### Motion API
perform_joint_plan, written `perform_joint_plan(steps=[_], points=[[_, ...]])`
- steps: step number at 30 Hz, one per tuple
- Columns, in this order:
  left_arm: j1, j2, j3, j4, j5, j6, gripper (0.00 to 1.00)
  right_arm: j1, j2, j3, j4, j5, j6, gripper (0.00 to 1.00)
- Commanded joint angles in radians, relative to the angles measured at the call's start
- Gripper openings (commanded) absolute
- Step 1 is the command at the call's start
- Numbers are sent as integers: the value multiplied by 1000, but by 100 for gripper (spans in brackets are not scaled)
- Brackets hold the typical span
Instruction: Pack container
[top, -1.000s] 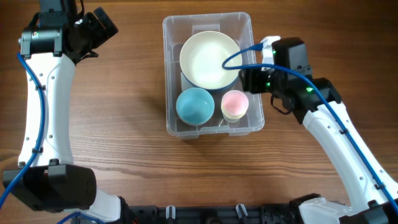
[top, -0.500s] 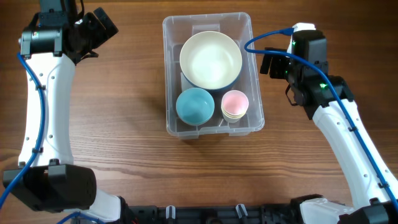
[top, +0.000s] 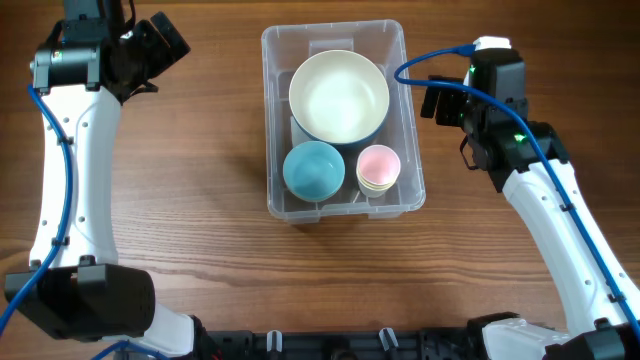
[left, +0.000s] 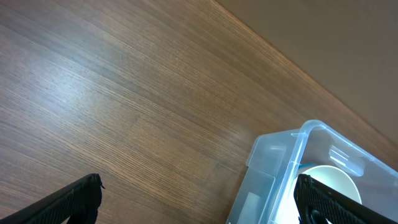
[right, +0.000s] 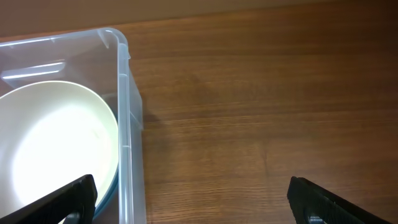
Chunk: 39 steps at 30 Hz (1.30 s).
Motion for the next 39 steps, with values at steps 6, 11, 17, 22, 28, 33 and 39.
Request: perform_joint_plan(steps=[6, 11, 17, 22, 28, 33, 39], points=[[5, -22, 11, 0, 11, -10, 100, -1, 0, 6, 5, 21, 2, 100], [5, -22, 11, 0, 11, -10, 100, -1, 0, 6, 5, 21, 2, 100], [5, -22, 11, 0, 11, -10, 100, -1, 0, 6, 5, 21, 2, 100], [5, -22, 11, 0, 11, -10, 100, -1, 0, 6, 5, 21, 2, 100], [5, -22, 11, 0, 11, -10, 100, -1, 3, 6, 5, 21, 2, 100], [5, -22, 11, 0, 11, -10, 100, -1, -53, 6, -4, 21, 2, 100], [5, -22, 11, 0, 11, -10, 100, -1, -266, -4, -10, 21, 2, 100]])
